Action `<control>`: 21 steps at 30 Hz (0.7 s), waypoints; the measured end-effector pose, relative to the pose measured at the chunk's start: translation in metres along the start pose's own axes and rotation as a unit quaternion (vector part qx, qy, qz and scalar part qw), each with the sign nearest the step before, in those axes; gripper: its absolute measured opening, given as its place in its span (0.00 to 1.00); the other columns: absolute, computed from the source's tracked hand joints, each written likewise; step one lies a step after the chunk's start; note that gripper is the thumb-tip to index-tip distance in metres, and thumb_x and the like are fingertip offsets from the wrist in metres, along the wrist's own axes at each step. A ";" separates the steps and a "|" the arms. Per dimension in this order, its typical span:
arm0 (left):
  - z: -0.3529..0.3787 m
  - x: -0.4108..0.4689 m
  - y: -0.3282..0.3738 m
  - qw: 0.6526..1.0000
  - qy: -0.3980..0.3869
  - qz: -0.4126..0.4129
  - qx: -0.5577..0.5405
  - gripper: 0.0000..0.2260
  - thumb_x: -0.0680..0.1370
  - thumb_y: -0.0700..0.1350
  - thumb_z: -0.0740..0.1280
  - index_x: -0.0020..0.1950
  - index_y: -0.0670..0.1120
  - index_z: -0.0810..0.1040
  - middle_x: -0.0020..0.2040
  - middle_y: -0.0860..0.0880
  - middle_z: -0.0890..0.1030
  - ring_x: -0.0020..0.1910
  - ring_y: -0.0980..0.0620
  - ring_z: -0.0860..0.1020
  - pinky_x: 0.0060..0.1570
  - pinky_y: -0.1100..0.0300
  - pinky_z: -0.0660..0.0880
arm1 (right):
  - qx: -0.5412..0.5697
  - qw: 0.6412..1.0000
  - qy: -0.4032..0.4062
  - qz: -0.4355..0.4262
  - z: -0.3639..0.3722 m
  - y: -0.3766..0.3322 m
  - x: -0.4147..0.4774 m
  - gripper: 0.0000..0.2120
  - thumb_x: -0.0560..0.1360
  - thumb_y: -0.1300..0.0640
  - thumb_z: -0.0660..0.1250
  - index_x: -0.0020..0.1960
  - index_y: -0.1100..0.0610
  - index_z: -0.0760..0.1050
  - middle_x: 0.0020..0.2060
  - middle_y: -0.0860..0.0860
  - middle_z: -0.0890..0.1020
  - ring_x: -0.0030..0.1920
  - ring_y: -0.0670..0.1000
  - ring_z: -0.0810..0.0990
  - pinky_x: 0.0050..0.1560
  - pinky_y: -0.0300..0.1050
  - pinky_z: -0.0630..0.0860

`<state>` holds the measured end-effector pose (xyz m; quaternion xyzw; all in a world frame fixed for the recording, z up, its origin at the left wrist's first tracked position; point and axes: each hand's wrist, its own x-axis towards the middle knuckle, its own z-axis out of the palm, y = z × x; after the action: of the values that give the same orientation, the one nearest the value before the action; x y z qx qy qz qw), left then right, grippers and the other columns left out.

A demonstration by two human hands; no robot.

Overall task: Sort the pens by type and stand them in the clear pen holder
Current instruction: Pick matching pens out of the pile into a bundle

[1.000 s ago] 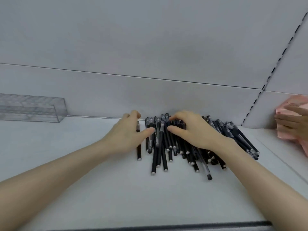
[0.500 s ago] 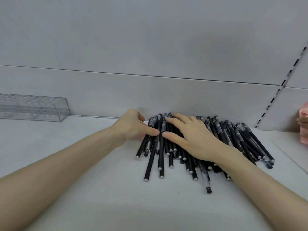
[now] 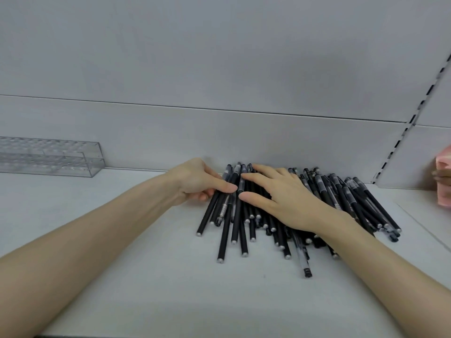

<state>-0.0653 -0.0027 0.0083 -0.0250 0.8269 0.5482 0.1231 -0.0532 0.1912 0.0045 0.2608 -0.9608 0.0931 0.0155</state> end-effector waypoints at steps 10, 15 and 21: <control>-0.022 -0.021 0.017 0.988 0.001 0.077 -0.135 0.06 0.73 0.42 0.70 0.47 0.40 0.82 0.36 0.50 0.81 0.25 0.60 0.73 0.27 0.70 0.73 | 0.121 0.987 0.103 -0.030 -0.003 -0.004 -0.004 0.28 0.75 0.37 0.59 0.70 0.50 0.68 0.69 0.44 0.71 0.71 0.44 0.65 0.74 0.49 0.57; -0.013 -0.032 0.036 0.971 -0.024 0.169 -0.166 0.07 0.71 0.40 0.71 0.48 0.40 0.81 0.34 0.50 0.80 0.27 0.58 0.74 0.29 0.69 0.74 | 0.452 0.891 0.016 -0.034 -0.014 -0.017 -0.007 0.30 0.68 0.43 0.69 0.67 0.53 0.70 0.55 0.45 0.83 0.57 0.43 0.80 0.64 0.44 0.72; 0.000 -0.038 0.050 0.951 0.020 0.293 -0.094 0.17 0.71 0.36 0.73 0.58 0.44 0.76 0.35 0.47 0.79 0.32 0.53 0.74 0.29 0.65 0.69 | 0.574 0.816 -0.039 -0.056 -0.019 -0.017 -0.009 0.11 0.79 0.66 0.60 0.60 0.69 0.71 0.37 0.56 0.82 0.34 0.50 0.79 0.40 0.39 0.77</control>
<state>-0.0377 0.0139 0.0619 0.1958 0.7450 0.6346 -0.0621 -0.0377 0.1848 0.0258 0.2796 -0.7164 0.6165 -0.1690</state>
